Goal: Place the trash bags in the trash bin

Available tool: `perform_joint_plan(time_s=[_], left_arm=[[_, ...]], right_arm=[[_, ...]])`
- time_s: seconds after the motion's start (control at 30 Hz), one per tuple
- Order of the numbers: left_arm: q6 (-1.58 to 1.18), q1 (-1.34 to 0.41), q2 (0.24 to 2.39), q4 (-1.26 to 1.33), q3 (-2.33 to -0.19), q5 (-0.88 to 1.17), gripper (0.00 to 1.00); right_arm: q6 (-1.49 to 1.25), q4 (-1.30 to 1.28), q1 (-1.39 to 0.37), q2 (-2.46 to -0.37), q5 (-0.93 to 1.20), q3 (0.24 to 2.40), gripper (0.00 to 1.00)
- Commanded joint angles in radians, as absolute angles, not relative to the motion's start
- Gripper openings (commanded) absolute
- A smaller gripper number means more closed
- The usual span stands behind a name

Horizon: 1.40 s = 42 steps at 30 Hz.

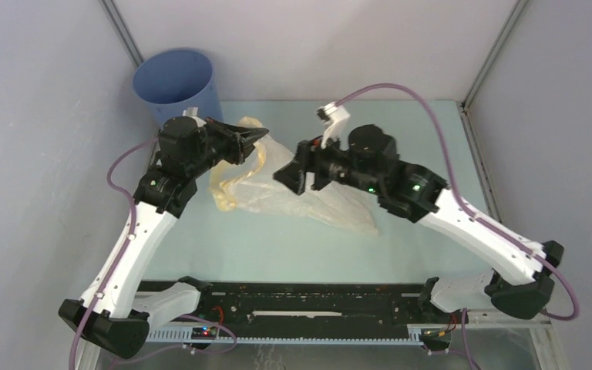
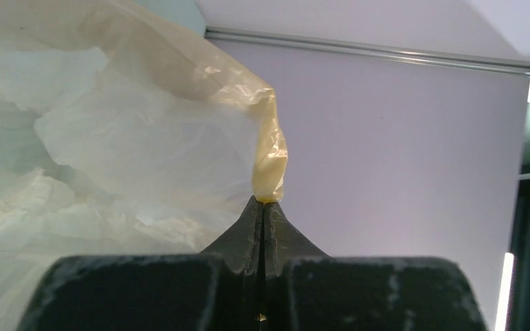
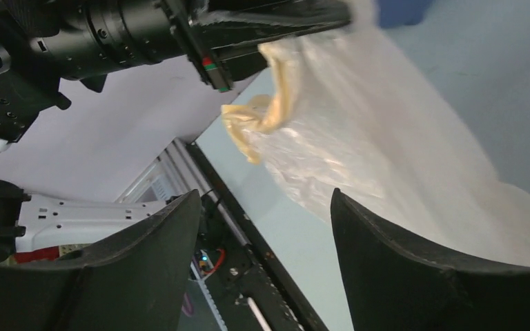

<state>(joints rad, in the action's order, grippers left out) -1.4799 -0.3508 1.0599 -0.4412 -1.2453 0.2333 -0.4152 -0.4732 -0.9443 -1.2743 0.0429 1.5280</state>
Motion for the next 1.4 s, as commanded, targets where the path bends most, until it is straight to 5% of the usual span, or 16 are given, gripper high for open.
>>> perform_joint_plan(time_s=[0.0,0.2,0.43,0.67,0.73,0.83,0.87,0.9,0.97,1.03,1.1,1.37], left_arm=[[-1.619,-0.374,1.036,-0.334,-1.218,0.247,0.0],[-1.684,-0.382,1.016,-0.298,-1.184,0.254,0.0],[-1.716,-0.416,1.009,-0.262,-1.15,0.228,0.0],[-1.724,-0.429,1.004,-0.246,-1.144,0.211,0.0],[-1.724,-0.43,1.002,-0.245,-1.143,0.209,0.0],[-1.692,-0.427,1.002,-0.227,-1.143,0.221,0.0],[-1.658,-0.42,1.004,-0.213,-1.147,0.236,0.06],[-1.608,-0.408,1.009,-0.219,-1.162,0.258,0.34],[-1.487,-0.364,1.019,-0.308,-1.222,0.298,0.68],[-1.34,-0.308,1.021,-0.389,-1.292,0.319,0.91],[-1.19,-0.278,1.017,-0.482,-1.366,0.31,0.99],[-0.867,-0.273,0.995,-0.706,-1.39,0.285,1.0]], right_arm=[[-0.453,-0.271,-1.003,-1.352,0.013,1.515,0.76],[-0.507,-0.279,-1.014,-1.428,-0.049,1.554,0.73],[-0.53,-0.286,-1.028,-1.482,-0.176,1.596,0.8],[-0.553,-0.304,-1.032,-1.526,-0.282,1.641,0.71],[-0.538,-0.309,-1.032,-1.539,-0.277,1.656,0.56],[-0.488,-0.318,-1.03,-1.532,-0.227,1.665,0.15],[-0.468,-0.314,-1.026,-1.515,-0.207,1.654,0.05],[-0.448,-0.312,-1.014,-1.496,-0.14,1.633,0.0],[-0.406,-0.312,-0.97,-1.451,0.042,1.598,0.0],[-0.4,-0.317,-0.897,-1.413,0.237,1.564,0.0],[-0.443,-0.362,-0.804,-1.397,0.416,1.555,0.0],[-0.56,-0.367,-0.457,-1.34,0.904,1.515,0.0]])
